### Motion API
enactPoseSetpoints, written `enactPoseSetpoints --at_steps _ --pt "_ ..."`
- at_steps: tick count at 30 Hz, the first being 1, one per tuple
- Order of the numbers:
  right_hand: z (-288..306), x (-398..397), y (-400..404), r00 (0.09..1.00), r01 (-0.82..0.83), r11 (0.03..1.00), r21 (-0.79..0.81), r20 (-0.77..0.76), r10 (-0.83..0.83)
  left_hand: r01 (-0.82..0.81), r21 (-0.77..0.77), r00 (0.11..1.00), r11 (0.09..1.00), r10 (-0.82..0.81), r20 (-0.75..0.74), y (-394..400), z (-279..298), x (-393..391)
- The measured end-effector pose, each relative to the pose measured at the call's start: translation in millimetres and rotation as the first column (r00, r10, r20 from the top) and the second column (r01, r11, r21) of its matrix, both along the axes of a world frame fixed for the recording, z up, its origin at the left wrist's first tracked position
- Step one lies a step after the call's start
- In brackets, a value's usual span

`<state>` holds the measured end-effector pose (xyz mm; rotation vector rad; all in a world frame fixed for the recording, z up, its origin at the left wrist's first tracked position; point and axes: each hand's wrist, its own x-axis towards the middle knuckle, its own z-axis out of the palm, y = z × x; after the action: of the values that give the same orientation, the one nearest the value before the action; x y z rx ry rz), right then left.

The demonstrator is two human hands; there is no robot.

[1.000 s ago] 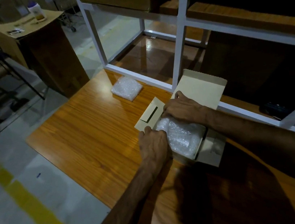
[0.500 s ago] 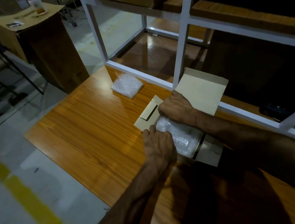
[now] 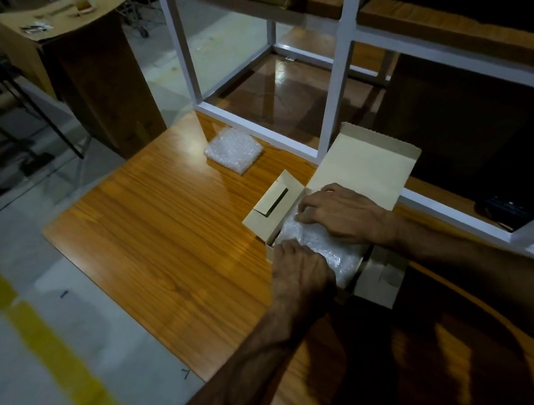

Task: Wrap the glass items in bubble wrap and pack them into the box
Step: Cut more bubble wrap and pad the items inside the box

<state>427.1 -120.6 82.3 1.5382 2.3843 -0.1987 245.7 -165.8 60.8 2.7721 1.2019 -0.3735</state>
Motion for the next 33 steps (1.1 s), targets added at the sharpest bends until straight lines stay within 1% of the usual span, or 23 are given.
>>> enactPoseSetpoints --at_steps 2,5,7,8,10,11,12,13,14,16,17,19,21,24,28,31,33 --pt "-4.6 -0.6 9.1 0.998 -0.05 0.999 -0.013 0.04 0.051 0.019 0.003 1.0 1.0 -0.019 0.007 6.4 0.1 0.5" --pt "-12.6 -2.2 15.6 0.999 -0.032 0.999 -0.044 0.029 0.033 0.023 -0.007 0.998 1.0 -0.022 0.055 16.1 -1.9 -2.1" --pt "-18.0 -6.1 17.7 0.999 -0.033 0.999 0.022 0.031 0.032 0.041 0.004 0.998 0.999 -0.041 0.054 22.6 -1.3 -5.2" --pt "-18.0 -9.7 18.5 0.998 -0.035 0.998 0.054 0.062 0.031 0.066 0.0 0.997 0.998 -0.066 0.044 25.5 -0.5 -6.7" --pt "-17.2 -18.8 18.1 0.978 -0.063 0.998 0.018 0.199 0.058 0.104 0.013 0.994 0.995 -0.104 0.013 29.2 1.3 -8.2" --pt "-14.9 -22.9 15.9 0.962 -0.081 0.997 -0.002 0.261 0.079 0.089 0.028 0.996 0.996 -0.089 0.014 29.6 1.2 -9.6" --pt "-13.7 -25.0 14.9 0.954 -0.094 0.996 0.0 0.285 0.09 0.056 0.042 0.997 0.998 -0.058 0.047 28.6 3.1 -9.7" --pt "-11.5 -24.4 13.4 0.959 -0.086 0.996 0.007 0.27 0.081 0.017 0.043 0.996 0.999 -0.02 0.083 26.7 3.6 -11.1" --pt "-11.7 -20.3 14.1 0.975 -0.06 0.998 0.022 0.216 0.054 -0.009 0.039 0.995 0.999 0.005 0.101 23.4 3.6 -12.4" --pt "-10.3 -9.0 12.6 0.998 0.015 0.999 0.048 0.055 -0.017 -0.032 0.047 0.996 0.998 0.028 0.081 13.6 1.3 -15.4" --pt "-9.1 -3.3 12.1 1.0 0.029 0.997 0.074 -0.003 -0.029 -0.043 0.058 0.996 0.997 0.039 0.084 7.2 2.3 -16.6" --pt "-7.4 5.8 12.5 1.0 0.003 0.986 0.169 -0.027 0.001 -0.082 0.073 0.992 0.994 0.074 0.102 -2.3 6.0 -19.1" --pt "-4.7 9.1 12.8 1.0 0.008 0.982 0.188 0.009 -0.009 -0.075 0.063 0.993 0.995 0.069 0.094 -5.7 8.0 -21.3" --pt "-9.6 9.5 15.4 0.996 -0.002 0.99 0.142 0.093 -0.011 -0.024 0.065 0.997 0.998 0.019 0.07 -0.2 10.3 -21.5" --pt "-6.7 5.8 20.0 0.988 -0.08 0.988 0.133 0.14 0.061 0.043 0.069 0.997 0.997 -0.047 0.061 7.6 7.7 -20.2" --pt "-2.6 7.7 23.4 0.982 -0.121 0.982 0.142 0.165 0.097 0.058 0.034 0.995 0.998 -0.061 0.077 15.4 7.0 -22.7" --pt "-3.1 11.0 28.0 0.977 -0.134 0.986 0.095 0.18 0.115 0.059 0.003 0.996 0.998 -0.059 0.064 19.3 9.6 -24.4"
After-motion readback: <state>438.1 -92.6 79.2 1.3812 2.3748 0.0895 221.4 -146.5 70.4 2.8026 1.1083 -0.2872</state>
